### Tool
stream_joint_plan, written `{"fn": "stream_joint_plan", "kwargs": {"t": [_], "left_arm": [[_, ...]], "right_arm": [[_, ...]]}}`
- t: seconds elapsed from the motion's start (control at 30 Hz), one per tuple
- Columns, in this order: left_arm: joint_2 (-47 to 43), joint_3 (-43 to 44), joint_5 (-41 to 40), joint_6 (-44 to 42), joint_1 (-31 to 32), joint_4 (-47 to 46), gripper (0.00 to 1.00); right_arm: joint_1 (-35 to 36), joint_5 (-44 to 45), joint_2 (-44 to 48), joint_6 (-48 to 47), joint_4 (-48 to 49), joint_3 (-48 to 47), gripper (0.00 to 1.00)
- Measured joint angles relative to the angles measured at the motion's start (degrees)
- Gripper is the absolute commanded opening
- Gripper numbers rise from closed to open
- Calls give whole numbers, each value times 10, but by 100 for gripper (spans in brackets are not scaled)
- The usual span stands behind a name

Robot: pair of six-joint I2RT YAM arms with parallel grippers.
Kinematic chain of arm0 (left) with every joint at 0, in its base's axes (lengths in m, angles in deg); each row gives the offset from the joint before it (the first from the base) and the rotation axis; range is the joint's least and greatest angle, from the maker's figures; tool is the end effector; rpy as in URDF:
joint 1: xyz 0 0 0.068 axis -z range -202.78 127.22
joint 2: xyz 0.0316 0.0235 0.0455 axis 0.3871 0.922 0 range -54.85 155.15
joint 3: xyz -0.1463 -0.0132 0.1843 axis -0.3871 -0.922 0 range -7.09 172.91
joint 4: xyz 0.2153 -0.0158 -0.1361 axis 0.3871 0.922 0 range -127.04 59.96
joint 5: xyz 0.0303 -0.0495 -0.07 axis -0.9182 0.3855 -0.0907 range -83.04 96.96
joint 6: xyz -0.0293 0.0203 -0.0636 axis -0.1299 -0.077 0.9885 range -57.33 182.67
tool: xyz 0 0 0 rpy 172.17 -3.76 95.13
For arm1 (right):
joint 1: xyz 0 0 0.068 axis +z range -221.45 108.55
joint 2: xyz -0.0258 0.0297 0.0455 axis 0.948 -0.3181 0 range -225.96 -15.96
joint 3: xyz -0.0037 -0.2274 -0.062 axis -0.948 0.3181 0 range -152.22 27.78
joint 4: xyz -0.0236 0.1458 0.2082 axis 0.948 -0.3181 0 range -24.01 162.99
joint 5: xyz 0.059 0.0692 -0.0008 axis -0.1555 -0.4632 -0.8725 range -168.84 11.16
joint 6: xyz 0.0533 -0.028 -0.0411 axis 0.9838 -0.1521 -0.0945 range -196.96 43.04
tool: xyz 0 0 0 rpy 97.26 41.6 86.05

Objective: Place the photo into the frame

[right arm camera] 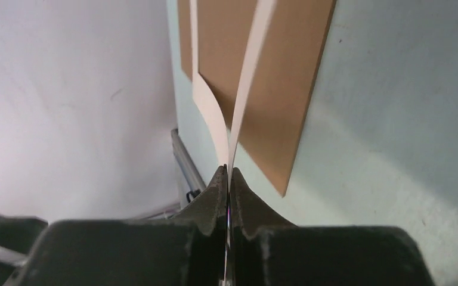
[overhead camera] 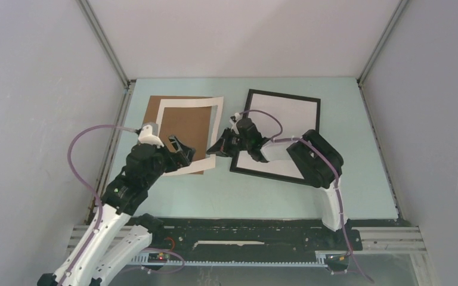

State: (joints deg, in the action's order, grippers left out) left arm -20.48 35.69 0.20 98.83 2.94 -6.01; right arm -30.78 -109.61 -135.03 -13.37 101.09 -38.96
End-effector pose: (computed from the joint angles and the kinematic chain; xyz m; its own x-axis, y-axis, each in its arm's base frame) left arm 0.1696 -0.0738 0.2834 -0.4761 -0.4211 -0.7720 0.0643 0.8589 -0.5081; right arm 0.3118 0.3087 0.1068 -0.9569 0.1925 -0.2176 -0.1277 0.3941 0.9102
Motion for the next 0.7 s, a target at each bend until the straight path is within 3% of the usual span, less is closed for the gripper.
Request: {"fn": "stream_joint_plan", "kwargs": {"t": [0.13,0.23,0.3,0.37,0.5,0.7], "left_arm": [[33,-9,18,3,0,-5,90],[45,-9,30,7,0,-21,90],[50,-9,40,13,0,-36,90],[62,-10,57,19,0,-55,90],[106,-17,100,38,0,-95,91],[233,-17,163,76,15,-161,91]], "right_arm": [[20,49,-23,-5,-40,-46,55],[32,78,-22,-30,-90,-87,78],[35,101,-9,-53,-136,-96,88],[35,125,13,-84,-203,-95,93],[22,172,78,-148,-320,-83,95],[-61,208,225,-219,-409,15,88]]}}
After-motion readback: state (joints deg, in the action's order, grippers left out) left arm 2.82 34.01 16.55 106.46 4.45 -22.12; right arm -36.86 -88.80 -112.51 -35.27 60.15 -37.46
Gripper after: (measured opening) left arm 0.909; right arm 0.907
